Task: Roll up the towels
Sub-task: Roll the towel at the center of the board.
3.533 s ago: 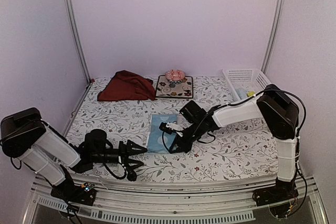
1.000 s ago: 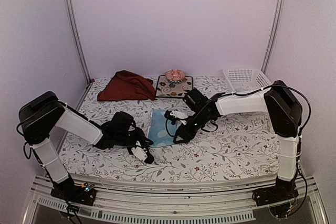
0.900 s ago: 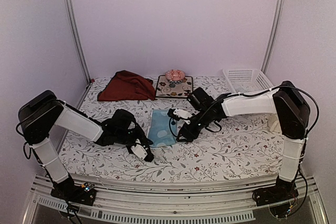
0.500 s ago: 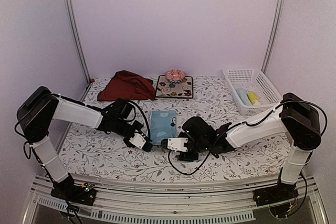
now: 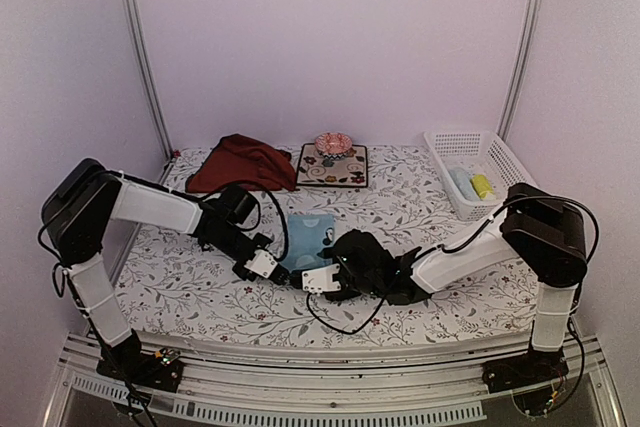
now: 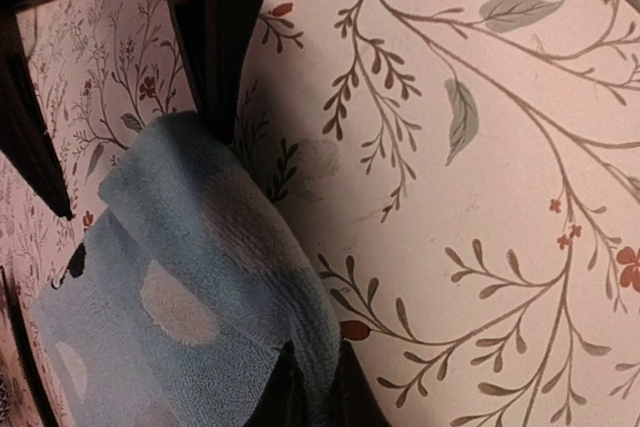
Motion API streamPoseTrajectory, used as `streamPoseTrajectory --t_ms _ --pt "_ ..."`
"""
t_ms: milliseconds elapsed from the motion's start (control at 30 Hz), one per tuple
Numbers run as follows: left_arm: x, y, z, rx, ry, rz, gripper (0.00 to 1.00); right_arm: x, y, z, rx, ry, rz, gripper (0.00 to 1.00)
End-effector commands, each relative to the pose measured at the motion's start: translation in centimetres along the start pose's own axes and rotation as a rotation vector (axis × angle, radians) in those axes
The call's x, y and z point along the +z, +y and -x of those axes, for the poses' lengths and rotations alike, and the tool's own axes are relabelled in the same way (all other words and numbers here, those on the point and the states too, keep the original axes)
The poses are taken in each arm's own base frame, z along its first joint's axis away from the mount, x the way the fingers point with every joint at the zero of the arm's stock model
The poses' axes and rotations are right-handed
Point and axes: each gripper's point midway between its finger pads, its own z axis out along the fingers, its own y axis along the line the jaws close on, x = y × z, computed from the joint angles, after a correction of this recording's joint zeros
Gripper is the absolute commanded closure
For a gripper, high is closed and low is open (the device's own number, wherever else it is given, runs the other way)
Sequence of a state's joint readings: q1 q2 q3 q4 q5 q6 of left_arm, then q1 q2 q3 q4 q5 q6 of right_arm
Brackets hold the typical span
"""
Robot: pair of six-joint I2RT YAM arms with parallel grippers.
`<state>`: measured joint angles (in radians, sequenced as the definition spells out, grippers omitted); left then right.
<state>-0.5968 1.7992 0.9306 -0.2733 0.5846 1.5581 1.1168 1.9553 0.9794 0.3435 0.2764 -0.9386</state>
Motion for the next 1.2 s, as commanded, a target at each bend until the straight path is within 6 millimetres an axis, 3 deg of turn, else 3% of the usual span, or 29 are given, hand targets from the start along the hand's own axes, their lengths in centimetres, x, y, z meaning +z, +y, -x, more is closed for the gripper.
streamPoseTrajectory --t_ms 0,200,500,700,900,1167 --pt "0.0 -0.2 0.3 -0.036 -0.028 -0.031 0.94 0.8 -1.1 1.3 -0.031 -0.022 -0.050 0.35" --pt "0.0 0.2 0.1 -0.050 -0.026 -0.029 0.93 0.8 1.1 1.5 -0.085 -0.045 0.027 0.37" --pt "-0.1 0.8 -0.1 -0.059 -0.009 0.010 0.84 0.7 4.4 2.1 -0.127 -0.067 0.181 0.37" --pt "0.0 0.9 -0.2 -0.052 -0.008 0.020 0.82 1.5 4.6 1.5 -0.120 -0.024 0.170 0.39" --pt "-0.1 0.9 -0.4 -0.040 0.008 0.021 0.73 2.6 4.7 0.1 -0.109 0.054 0.141 0.45" --pt "-0.1 0.7 -0.8 -0.035 0.031 0.025 0.70 2.5 5.1 -0.7 -0.049 0.087 0.151 0.63"
